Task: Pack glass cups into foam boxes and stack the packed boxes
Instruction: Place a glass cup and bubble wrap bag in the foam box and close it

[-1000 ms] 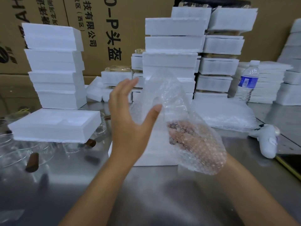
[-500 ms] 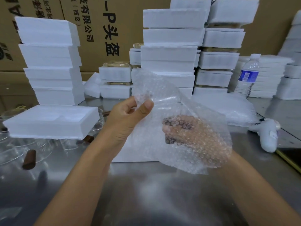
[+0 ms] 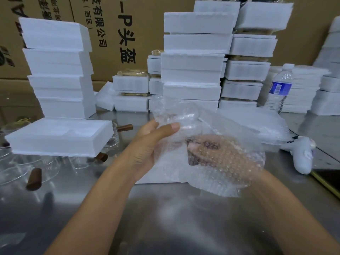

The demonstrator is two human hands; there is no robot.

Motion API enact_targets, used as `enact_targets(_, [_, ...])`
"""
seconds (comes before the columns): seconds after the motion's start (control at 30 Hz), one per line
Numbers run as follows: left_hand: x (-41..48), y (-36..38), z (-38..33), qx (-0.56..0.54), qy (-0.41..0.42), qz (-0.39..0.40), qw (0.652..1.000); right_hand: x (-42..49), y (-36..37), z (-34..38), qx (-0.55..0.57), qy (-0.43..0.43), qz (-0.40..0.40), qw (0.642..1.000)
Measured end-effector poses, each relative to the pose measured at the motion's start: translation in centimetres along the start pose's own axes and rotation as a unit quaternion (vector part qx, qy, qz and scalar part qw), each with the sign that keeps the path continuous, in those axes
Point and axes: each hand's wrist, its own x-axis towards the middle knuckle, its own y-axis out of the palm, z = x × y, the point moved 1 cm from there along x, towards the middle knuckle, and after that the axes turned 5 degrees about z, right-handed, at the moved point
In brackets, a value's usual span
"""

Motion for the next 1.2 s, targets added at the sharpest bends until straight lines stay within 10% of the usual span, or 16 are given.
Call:
enact_targets(0.33, [0.1, -0.3, 0.1, -0.287, 0.076, -0.064, 0.953, 1.0, -2.0, 0.0, 0.138, -0.135, -0.305, 0.932])
enact_targets(0.6, [0.1, -0.6, 1.1, -0.383, 0.083, -0.032, 0.919, 1.5, 0.7, -1.6, 0.036, -0.105, -0.062, 0.992])
enact_targets(0.93, [0.5, -0.1, 2.0, -0.276, 0.055, -0.003, 0.96, 1.1, -0.8, -0.5, 0.103, -0.172, -0.158, 0.967])
enact_targets(1.2, [0.0, -0.2, 2.1, 0.022, 0.015, 0.084, 0.996, 0.8, -1.1, 0.3, 0.22, -0.165, -0.185, 0.944])
